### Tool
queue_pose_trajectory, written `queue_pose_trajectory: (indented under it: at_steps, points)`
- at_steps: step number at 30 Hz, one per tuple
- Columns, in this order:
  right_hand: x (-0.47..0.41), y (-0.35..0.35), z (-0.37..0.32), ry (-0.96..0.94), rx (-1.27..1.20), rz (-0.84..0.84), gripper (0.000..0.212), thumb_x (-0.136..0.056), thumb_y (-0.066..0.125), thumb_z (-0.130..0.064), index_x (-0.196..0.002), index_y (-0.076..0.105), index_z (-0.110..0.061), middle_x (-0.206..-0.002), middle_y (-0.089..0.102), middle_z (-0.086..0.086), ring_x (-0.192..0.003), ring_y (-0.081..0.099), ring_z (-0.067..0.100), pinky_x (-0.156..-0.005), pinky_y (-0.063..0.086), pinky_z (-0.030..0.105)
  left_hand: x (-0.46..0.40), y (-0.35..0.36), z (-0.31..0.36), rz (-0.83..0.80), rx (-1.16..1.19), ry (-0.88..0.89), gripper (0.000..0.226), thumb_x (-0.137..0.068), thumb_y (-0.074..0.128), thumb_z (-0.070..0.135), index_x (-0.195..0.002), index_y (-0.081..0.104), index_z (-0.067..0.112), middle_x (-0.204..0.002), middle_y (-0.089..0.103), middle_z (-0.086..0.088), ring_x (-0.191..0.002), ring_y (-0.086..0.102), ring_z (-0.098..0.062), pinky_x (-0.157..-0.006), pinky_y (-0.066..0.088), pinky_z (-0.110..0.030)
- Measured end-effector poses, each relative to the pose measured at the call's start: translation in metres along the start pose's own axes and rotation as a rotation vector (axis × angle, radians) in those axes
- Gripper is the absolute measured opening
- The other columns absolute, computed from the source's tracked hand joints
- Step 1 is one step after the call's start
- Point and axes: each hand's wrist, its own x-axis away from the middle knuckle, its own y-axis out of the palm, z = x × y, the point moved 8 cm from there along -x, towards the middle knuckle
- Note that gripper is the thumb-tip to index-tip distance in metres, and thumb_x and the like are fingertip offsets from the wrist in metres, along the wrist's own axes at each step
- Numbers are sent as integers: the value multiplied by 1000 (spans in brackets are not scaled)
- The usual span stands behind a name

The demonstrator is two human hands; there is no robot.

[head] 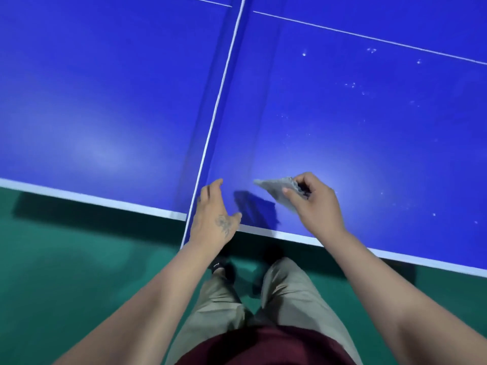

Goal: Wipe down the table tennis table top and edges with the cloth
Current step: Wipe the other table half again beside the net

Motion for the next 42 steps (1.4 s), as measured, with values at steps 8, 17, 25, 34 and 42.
queue_pose_trajectory:
  at_steps: [8, 17, 25, 34, 42]
  points:
    - [-42, 44, -45, -269, 116, 110, 9, -100, 71, -20, -108, 66, -20, -107, 66, -11, -101, 64, 14, -80, 51, 29, -41, -14, 7, 79, 138, 137, 84, -92, 57, -1, -166, 23, 18, -168, 25, 4, -157, 30, -21, -123, 38, -47]
    - [-47, 122, 13, -351, 386, -68, 27, -98, 58, -9, -121, 69, -14, -147, 59, 0, -130, 55, 26, -106, 51, 45, -69, 36, -9, 115, -185, 63, 76, -106, 46, 16, -171, 6, 16, -179, -12, 5, -164, -8, -11, -132, 10, -32]
    - [-87, 170, 27, -665, 655, -210, 62, -115, 40, -43, -169, 29, -16, -179, 18, -1, -166, 10, 20, -134, 15, 47, -87, 58, -37, 349, -298, 2, 63, -114, 31, 31, -170, 14, 6, -178, 4, -3, -163, 15, -19, -126, -12, -16]
    - [-173, 136, 22, -375, 708, 52, 66, -114, 31, -41, -169, 23, -6, -179, 13, 13, -166, 7, 33, -133, 6, 57, -102, 69, -32, 318, -513, 108, 82, -110, 37, 50, -168, 10, -2, -178, 1, -15, -163, 12, -28, -129, -8, -21]
    - [-200, 180, -30, -600, 692, 3, 63, -114, 30, -37, -169, 25, -7, -179, 18, 8, -166, 12, 28, -133, 11, 53, -108, 72, -29, 327, -549, 149, 80, -110, 38, 44, -167, 11, -5, -177, 1, -19, -165, 4, -27, -134, 5, -33]
